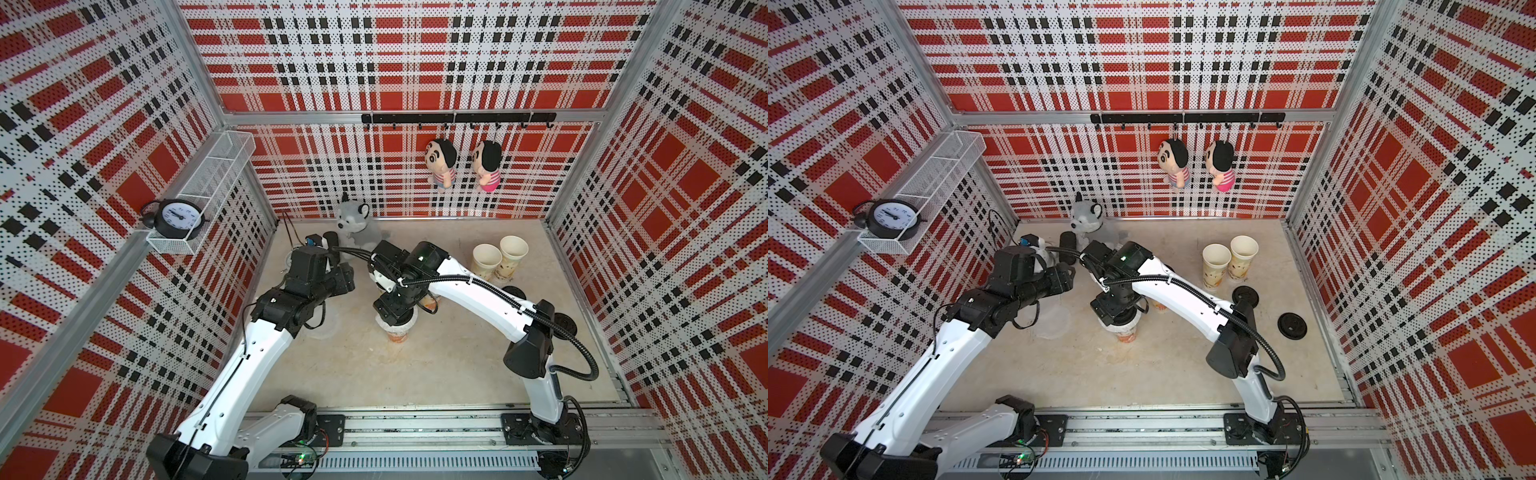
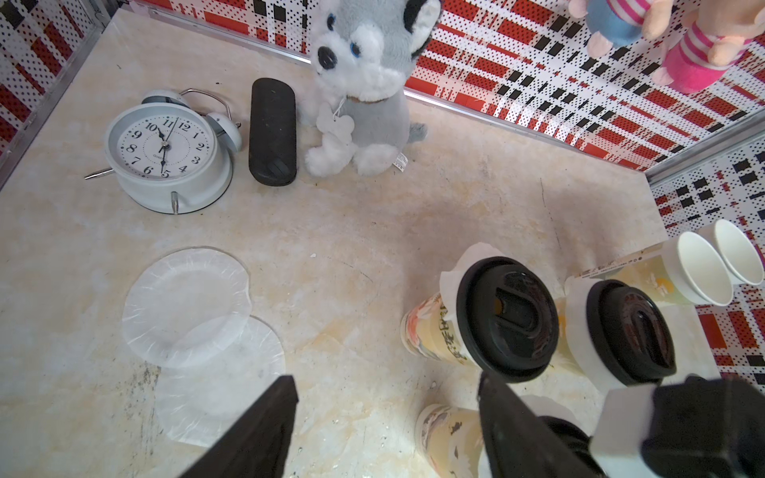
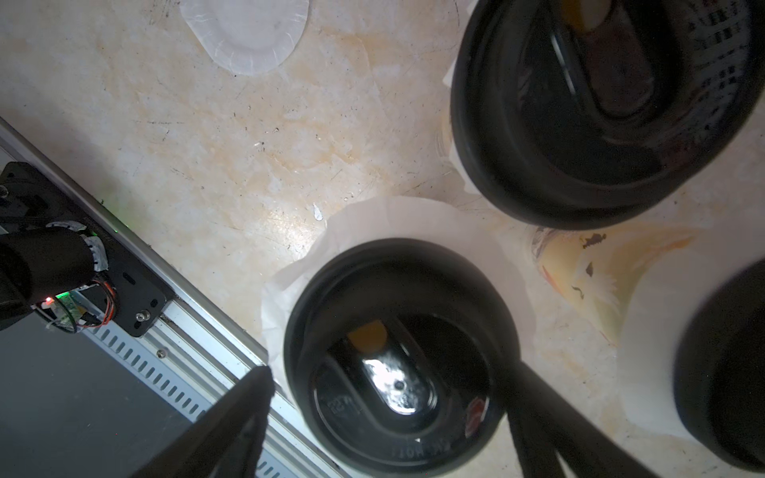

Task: Put the leak-proof paper on the milk tea cups
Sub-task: Place the cup lid on the cup, then secure the cup lid on the cup.

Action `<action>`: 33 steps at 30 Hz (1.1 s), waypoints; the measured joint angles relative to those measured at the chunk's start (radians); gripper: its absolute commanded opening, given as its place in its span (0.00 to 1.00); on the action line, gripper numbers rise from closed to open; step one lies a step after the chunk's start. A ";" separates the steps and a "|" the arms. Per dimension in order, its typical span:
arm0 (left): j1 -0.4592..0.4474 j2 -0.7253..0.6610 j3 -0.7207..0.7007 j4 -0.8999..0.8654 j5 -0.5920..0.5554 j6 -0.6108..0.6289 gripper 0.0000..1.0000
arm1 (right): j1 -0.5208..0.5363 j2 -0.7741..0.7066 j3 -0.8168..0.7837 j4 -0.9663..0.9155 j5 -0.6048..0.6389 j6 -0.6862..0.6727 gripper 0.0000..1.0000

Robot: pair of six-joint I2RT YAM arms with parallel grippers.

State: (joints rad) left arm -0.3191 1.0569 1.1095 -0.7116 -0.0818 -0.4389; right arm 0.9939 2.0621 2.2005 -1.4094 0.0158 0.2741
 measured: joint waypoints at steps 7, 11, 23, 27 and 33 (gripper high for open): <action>0.000 0.000 0.000 0.000 0.004 0.000 0.73 | 0.000 0.000 0.002 0.000 0.004 0.002 0.96; 0.000 0.000 0.000 0.000 0.008 0.000 0.73 | 0.000 0.000 0.019 -0.003 0.005 0.005 0.97; -0.047 0.001 0.009 -0.048 0.009 0.001 0.75 | -0.018 -0.070 0.062 0.004 0.044 0.042 1.00; -0.193 0.024 0.043 -0.091 -0.031 -0.006 0.75 | -0.080 -0.233 -0.083 0.065 0.055 0.073 0.99; -0.414 0.126 0.087 -0.134 -0.089 -0.043 0.75 | -0.245 -0.497 -0.352 0.176 0.051 0.122 0.98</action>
State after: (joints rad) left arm -0.7330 1.1828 1.1969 -0.8459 -0.1711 -0.4824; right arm 0.7494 1.5646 1.8481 -1.2335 0.0666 0.3958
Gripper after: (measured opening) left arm 0.752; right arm 0.983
